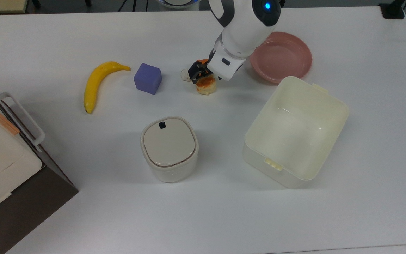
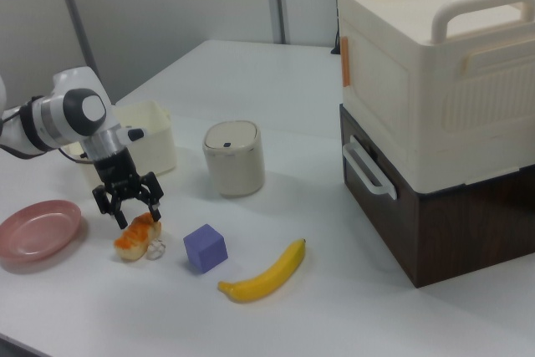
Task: Put the bread on a plate
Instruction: 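Close the gripper on the bread roll and lift it, then carry the bread roll over the pink plate and lower it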
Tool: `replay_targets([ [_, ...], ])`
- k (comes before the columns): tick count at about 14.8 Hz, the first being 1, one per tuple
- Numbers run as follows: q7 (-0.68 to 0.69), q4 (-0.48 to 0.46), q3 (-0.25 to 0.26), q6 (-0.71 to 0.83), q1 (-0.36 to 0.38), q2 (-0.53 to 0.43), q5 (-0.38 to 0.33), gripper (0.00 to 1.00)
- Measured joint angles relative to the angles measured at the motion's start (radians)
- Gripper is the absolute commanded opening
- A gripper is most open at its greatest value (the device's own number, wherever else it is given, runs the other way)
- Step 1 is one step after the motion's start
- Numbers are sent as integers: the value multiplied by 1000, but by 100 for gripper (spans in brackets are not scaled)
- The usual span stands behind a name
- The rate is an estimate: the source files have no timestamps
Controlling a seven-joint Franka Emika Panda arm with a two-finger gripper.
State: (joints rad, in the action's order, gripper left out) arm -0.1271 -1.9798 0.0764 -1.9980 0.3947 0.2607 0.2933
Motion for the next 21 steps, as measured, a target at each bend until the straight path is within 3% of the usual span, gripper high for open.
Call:
replay_targets([
  [2, 0, -18, 0, 0, 0, 7, 15, 51],
  [4, 0, -22, 0, 0, 0, 8, 23, 0],
  [14, -43, -18, -5, 2, 0, -1, 24, 0],
  [17, -51, -4, -57, 69, 1, -41, 24, 0],
  [21, -86, 23, -171, 183, 6, -126, 18, 0],
])
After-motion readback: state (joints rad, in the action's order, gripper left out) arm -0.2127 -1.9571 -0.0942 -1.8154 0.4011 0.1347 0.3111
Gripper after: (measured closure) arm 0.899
